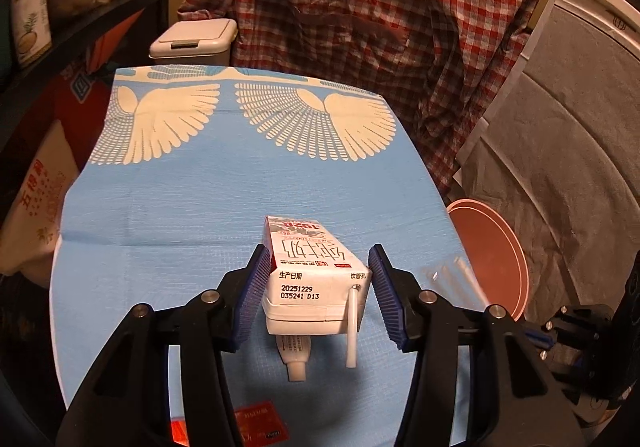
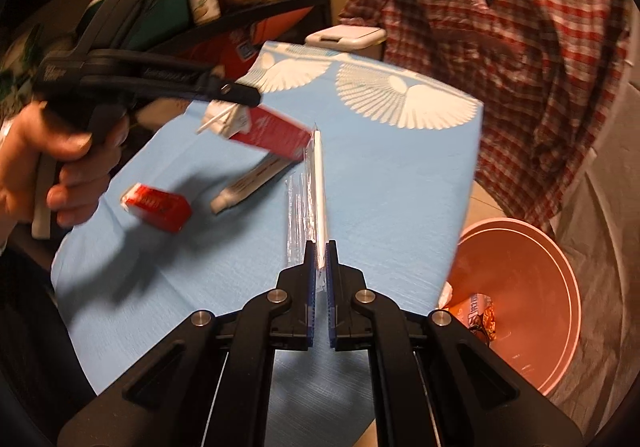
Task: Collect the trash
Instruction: 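Carry the milk carton and clear straws over the pink bin, then open both tools to drop the carton and straws into the bin, then move both open tools back over the remaining items on the table, then grasp the red ointment box with the left tool while the right tool grasps the white tube packet, then carry the red ointment box and white tube packet over the pink bin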
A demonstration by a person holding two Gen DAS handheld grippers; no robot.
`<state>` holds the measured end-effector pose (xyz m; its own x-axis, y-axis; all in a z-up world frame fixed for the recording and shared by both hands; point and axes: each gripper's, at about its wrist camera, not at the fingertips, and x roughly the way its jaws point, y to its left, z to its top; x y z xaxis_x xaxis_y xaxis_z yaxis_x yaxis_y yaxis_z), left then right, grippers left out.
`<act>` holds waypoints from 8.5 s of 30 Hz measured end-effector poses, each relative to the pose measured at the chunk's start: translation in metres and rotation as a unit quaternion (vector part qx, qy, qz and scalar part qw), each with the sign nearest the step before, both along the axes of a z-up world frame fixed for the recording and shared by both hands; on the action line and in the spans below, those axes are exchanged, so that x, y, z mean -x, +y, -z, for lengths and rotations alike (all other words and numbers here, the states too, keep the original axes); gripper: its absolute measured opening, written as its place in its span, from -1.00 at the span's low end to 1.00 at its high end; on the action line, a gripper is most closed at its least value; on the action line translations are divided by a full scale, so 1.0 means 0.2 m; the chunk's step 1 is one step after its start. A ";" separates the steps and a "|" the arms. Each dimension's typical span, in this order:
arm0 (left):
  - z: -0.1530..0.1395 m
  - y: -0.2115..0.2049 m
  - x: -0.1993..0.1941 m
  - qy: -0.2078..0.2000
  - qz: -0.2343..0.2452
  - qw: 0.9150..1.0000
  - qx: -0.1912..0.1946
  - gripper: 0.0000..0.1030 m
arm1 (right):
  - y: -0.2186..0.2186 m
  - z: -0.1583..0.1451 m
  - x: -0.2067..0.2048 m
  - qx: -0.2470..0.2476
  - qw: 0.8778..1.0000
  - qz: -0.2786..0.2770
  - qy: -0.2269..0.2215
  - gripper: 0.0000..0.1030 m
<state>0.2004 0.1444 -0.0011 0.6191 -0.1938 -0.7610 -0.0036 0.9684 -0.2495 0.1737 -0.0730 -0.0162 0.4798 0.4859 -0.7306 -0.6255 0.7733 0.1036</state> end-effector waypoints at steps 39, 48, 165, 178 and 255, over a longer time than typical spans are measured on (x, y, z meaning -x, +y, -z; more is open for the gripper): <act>-0.15 -0.25 0.04 -0.030 0.025 0.999 0.003 -0.04 | -0.41 -0.16 -0.08 -0.073 0.982 0.171 -0.022 -0.90; -0.18 -0.37 0.02 -0.033 0.038 0.999 0.007 -0.04 | -0.52 -0.16 -0.10 -0.066 0.978 0.197 -0.017 -0.90; 0.36 0.46 0.32 0.083 0.140 0.983 -0.085 -0.29 | 0.59 0.18 -0.11 -0.056 0.993 0.089 0.056 -0.52; 0.36 0.60 0.18 0.081 0.012 0.995 -0.053 -0.30 | 0.82 0.36 -0.18 0.012 0.995 0.070 0.071 -0.19; -0.08 -0.26 0.11 -0.034 0.042 0.997 -0.052 -0.34 | -0.25 -0.14 -0.08 -0.038 0.975 0.216 -0.045 -0.66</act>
